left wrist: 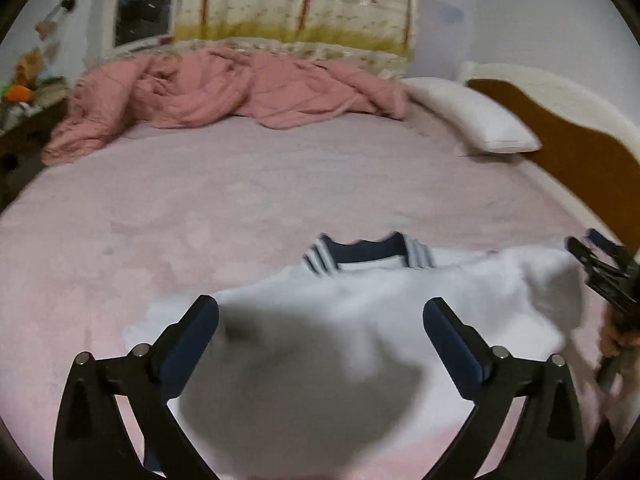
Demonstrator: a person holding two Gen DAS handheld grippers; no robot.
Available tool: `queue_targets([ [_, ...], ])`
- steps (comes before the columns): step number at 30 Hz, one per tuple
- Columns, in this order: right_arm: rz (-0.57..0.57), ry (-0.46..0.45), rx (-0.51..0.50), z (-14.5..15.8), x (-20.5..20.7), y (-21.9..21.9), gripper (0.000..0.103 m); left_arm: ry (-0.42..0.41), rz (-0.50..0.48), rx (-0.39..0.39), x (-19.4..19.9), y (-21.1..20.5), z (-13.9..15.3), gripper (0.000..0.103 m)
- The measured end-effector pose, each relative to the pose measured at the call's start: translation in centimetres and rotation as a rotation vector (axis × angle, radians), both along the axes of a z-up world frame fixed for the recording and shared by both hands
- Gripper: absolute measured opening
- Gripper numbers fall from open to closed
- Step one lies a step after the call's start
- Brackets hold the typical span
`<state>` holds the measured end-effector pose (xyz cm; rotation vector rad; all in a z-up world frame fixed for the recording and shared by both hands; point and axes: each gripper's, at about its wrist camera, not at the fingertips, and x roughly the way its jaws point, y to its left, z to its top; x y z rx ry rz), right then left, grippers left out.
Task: Fold large clothes
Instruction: 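Lift the white hem with both tools and fold it toward the collar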
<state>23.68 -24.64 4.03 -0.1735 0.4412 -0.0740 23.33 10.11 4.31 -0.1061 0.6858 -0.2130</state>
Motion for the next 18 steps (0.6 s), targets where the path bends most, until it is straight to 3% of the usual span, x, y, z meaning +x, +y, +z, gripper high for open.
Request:
queue_targets([
  [4,-0.027,-0.032,0.022,1.4,-2.4,-1.5,0.087,-0.063,0.068,0.056,-2.3,1.4,1.2,0.102],
  [9,-0.091,-0.001,0.059,1.0,-3.8,-4.8,0.089,-0.043,0.151,0.039,-4.1,4.0,-0.4,0.103],
  [11,-0.107,0.068,0.119,-0.4,-3.6,-6.4,0.089,-0.009,0.187,0.003,-4.4,5.0,-2.0,0.103],
  [14,-0.026,0.236,0.225,-3.3,-2.4,-7.9,0.089,0.062,0.227,-0.062,-4.5,6.3,-4.5,0.103],
  [18,-0.031,0.343,0.221,-6.4,-0.7,-8.6,0.089,0.124,0.251,-0.115,-3.9,7.4,-6.1,0.103],
])
